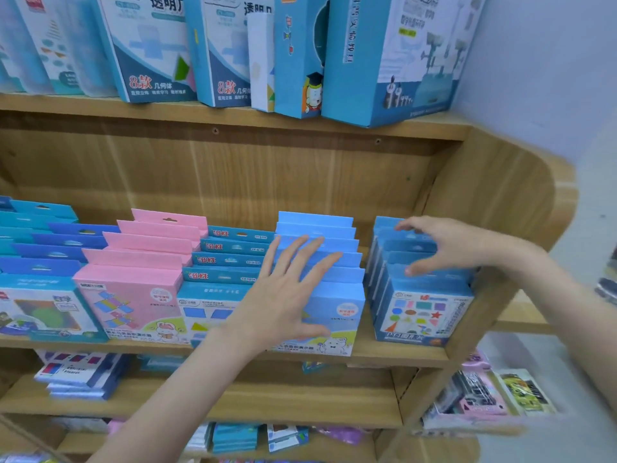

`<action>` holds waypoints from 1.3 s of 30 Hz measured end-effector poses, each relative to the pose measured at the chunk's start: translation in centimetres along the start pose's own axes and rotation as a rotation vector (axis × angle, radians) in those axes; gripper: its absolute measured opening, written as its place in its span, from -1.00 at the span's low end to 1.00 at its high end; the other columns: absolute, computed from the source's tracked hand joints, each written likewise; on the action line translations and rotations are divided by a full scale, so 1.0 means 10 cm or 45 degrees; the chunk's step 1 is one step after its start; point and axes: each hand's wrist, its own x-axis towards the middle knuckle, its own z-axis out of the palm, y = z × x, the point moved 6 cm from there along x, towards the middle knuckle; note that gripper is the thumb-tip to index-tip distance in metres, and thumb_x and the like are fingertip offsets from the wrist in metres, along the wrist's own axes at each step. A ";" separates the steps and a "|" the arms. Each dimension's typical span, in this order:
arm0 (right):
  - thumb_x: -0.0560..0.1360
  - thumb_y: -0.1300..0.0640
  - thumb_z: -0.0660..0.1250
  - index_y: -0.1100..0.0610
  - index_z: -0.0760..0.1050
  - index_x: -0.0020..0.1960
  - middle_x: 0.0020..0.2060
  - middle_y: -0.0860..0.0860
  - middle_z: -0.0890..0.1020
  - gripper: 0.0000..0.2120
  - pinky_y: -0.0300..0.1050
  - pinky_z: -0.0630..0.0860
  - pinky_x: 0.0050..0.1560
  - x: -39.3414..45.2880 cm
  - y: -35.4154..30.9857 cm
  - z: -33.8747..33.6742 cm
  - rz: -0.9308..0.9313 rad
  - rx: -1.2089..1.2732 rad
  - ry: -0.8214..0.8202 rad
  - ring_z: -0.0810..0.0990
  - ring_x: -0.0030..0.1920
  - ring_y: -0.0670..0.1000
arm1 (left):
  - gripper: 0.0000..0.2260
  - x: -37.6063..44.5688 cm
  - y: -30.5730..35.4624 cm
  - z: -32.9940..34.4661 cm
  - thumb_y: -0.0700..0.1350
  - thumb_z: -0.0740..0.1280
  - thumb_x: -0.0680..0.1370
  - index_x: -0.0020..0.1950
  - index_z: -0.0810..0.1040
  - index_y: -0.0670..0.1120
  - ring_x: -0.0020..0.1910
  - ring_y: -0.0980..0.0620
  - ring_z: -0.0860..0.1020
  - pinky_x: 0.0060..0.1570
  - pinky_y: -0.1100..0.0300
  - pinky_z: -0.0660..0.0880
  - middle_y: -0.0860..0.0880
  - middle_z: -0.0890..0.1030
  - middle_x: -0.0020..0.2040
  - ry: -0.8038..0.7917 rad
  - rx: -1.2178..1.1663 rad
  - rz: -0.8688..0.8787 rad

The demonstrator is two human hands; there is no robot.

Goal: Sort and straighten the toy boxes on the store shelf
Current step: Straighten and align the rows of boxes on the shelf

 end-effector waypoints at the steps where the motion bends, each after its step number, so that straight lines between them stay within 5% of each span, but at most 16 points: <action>1: 0.33 -0.13 0.44 0.05 0.06 0.46 0.44 0.01 0.20 -0.14 -0.19 0.18 0.33 -0.06 0.07 0.12 0.047 -0.075 -0.039 0.23 0.39 0.00 | -0.01 0.05 0.04 0.03 0.39 0.41 0.15 0.45 0.19 -0.02 0.40 -0.17 0.19 0.33 -0.21 -0.02 -0.16 0.32 0.41 -0.013 0.026 0.014; 6: 0.26 -0.20 0.46 -0.01 -0.20 0.48 0.48 0.01 -0.12 0.08 0.06 -0.07 0.49 -0.16 0.23 0.55 0.143 -0.349 0.098 -0.11 0.48 0.09 | 0.05 0.11 0.13 0.18 0.33 0.52 0.00 0.38 0.27 -0.03 0.26 -0.23 0.43 0.28 -0.19 0.10 -0.19 0.45 0.31 -0.056 0.105 0.006; 9: 0.25 -0.18 0.47 0.01 -0.12 0.47 0.47 0.02 -0.08 0.03 0.11 -0.01 0.45 -0.16 0.20 0.60 0.149 -0.432 0.264 -0.09 0.46 0.10 | 0.03 0.09 0.13 0.18 0.25 0.57 0.02 0.39 0.26 -0.02 0.26 -0.22 0.43 0.26 -0.14 0.15 -0.18 0.44 0.32 -0.038 0.107 -0.009; 15: 0.29 -0.14 0.45 0.04 -0.02 0.43 0.46 0.03 -0.06 -0.08 0.11 0.04 0.40 -0.17 0.19 0.61 0.096 -0.413 0.262 -0.09 0.43 0.11 | 0.02 0.09 0.13 0.18 0.25 0.57 0.04 0.40 0.25 -0.03 0.27 -0.21 0.42 0.26 -0.11 0.16 -0.17 0.43 0.33 -0.053 0.122 -0.023; 29: 0.40 -0.13 0.35 0.10 -0.11 0.46 0.46 0.12 -0.05 -0.13 0.11 0.05 0.40 -0.18 -0.33 0.75 -0.033 -0.506 0.292 -0.05 0.43 0.19 | -0.01 0.09 0.11 0.18 0.22 0.58 0.04 0.37 0.30 -0.05 0.26 -0.22 0.42 0.26 -0.11 0.16 -0.18 0.43 0.33 -0.010 0.099 -0.030; 39: 0.24 -0.26 0.44 -0.08 -0.21 0.48 0.50 0.04 -0.13 0.08 0.10 -0.23 0.46 -0.15 -0.13 0.49 -0.061 -0.164 0.131 -0.22 0.49 0.07 | -0.02 0.09 0.12 0.18 0.23 0.57 0.06 0.38 0.31 -0.05 0.27 -0.22 0.41 0.26 -0.11 0.16 -0.18 0.42 0.34 -0.027 0.103 -0.036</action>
